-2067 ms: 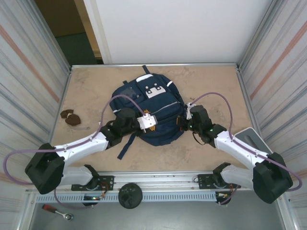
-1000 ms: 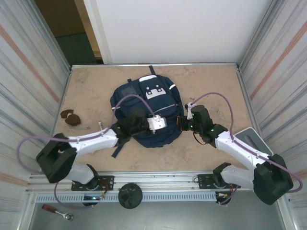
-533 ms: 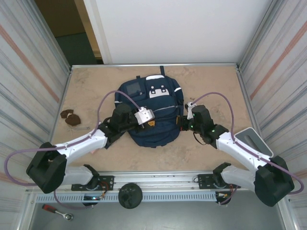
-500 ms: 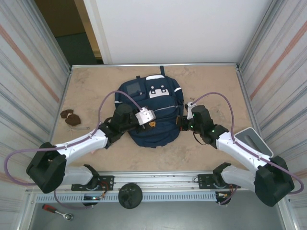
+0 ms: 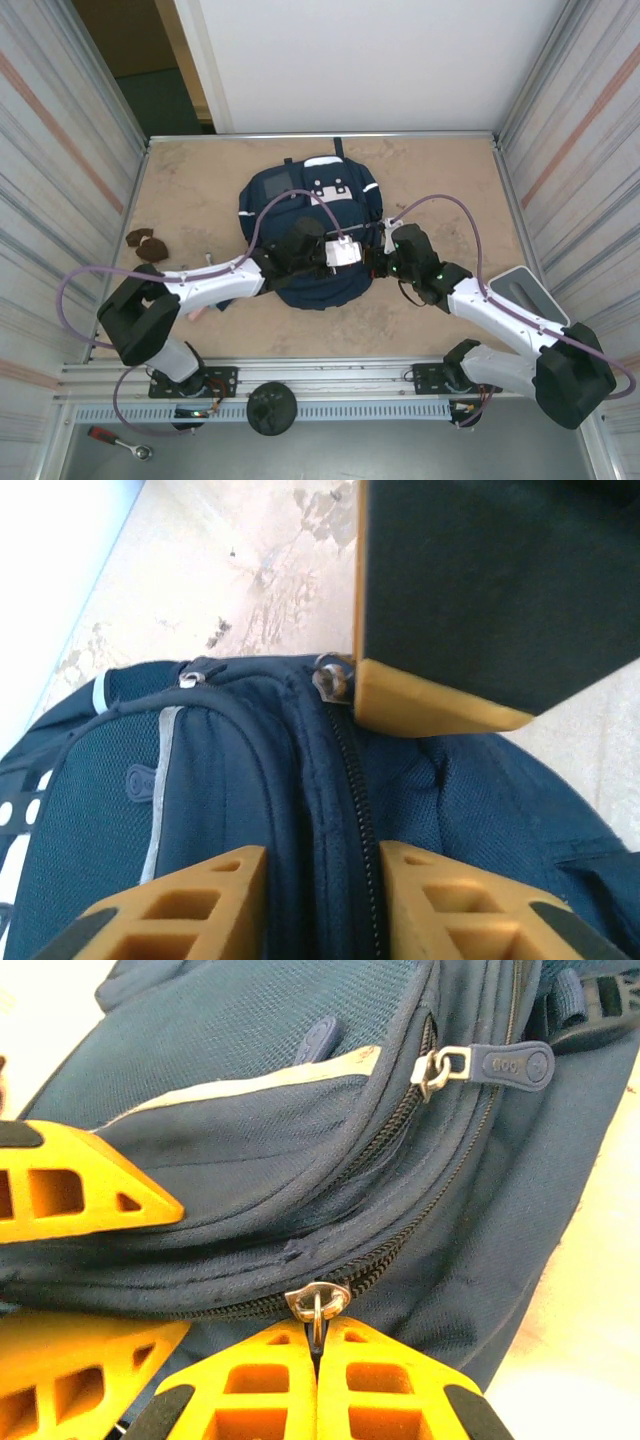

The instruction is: Pack books, pencil case, and school supplies into a backpack

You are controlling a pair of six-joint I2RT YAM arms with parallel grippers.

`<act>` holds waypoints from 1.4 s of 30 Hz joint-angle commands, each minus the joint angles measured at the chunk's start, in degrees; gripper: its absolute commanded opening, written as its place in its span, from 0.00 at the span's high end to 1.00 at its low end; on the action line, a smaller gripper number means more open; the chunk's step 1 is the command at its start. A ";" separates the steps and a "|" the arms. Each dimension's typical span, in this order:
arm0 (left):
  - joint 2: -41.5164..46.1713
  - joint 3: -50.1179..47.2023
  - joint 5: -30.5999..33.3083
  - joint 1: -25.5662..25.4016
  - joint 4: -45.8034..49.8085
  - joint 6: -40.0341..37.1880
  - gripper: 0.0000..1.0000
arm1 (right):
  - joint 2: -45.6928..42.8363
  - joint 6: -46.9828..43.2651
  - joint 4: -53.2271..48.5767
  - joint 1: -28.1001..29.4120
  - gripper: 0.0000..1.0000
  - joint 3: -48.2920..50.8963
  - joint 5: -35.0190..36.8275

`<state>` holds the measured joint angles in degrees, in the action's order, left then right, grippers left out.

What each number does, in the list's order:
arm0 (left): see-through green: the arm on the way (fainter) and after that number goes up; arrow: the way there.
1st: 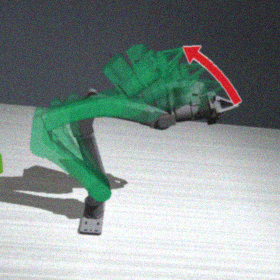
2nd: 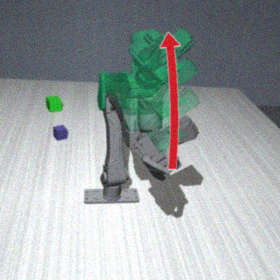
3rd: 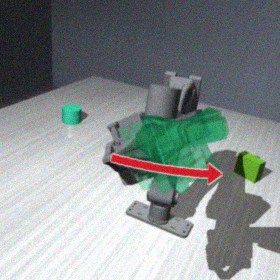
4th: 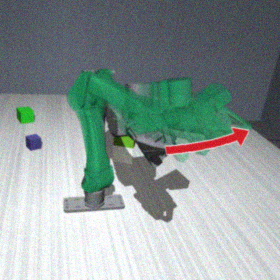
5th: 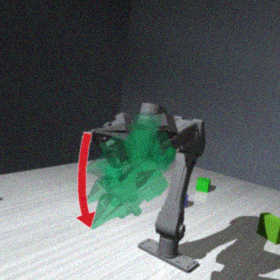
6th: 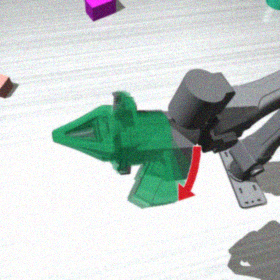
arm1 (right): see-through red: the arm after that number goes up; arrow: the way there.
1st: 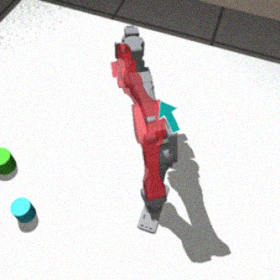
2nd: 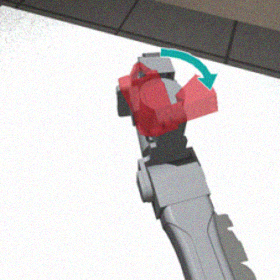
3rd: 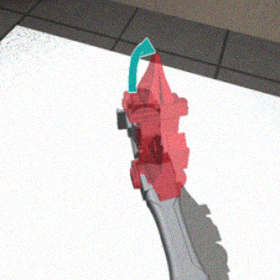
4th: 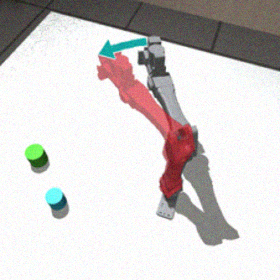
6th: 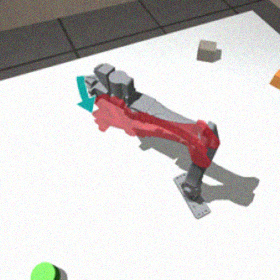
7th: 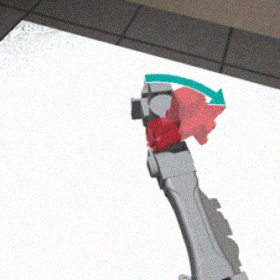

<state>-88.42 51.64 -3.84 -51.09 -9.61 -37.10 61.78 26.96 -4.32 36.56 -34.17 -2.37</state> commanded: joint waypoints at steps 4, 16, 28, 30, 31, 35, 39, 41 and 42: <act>5.64 -4.22 -3.67 1.67 -5.25 -1.09 0.91 | -2.34 -0.91 -1.57 -0.16 1.00 -1.77 3.43; 22.91 -19.78 -26.65 18.53 -18.19 13.56 1.00 | 0.12 -2.43 -6.65 -10.55 1.00 -3.65 1.44; 22.58 -21.30 -31.31 22.44 -20.43 16.93 1.00 | 7.31 -2.91 -4.31 -11.24 1.00 -6.52 -1.05; 21.66 -20.56 -31.90 22.43 -19.51 16.95 1.00 | 6.57 -3.95 -3.27 -11.24 1.00 -6.05 -4.14; 21.39 -20.29 -32.14 22.44 -19.29 16.98 1.00 | 5.78 -4.64 -2.62 -11.30 1.00 -5.68 -6.36; 21.01 -20.02 -32.46 22.44 -19.16 16.99 1.00 | 3.44 -6.73 -1.92 -13.34 0.98 -5.41 -15.55; 20.58 -19.32 -33.20 22.44 -18.52 17.12 1.00 | 5.09 -6.23 -1.49 -15.37 0.69 -6.99 -23.57; 20.35 -19.12 -33.43 22.44 -18.30 17.09 1.00 | 7.22 -6.30 -0.82 -15.54 0.61 -8.10 -26.83; 20.31 -19.05 -33.51 22.44 -18.23 17.11 1.00 | 8.45 -6.75 -0.44 -15.55 0.57 -8.83 -29.06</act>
<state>-68.38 29.45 -35.64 -29.23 -23.99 -21.98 67.94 21.50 -6.66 21.23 -40.18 -22.76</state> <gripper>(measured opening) 0.092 0.412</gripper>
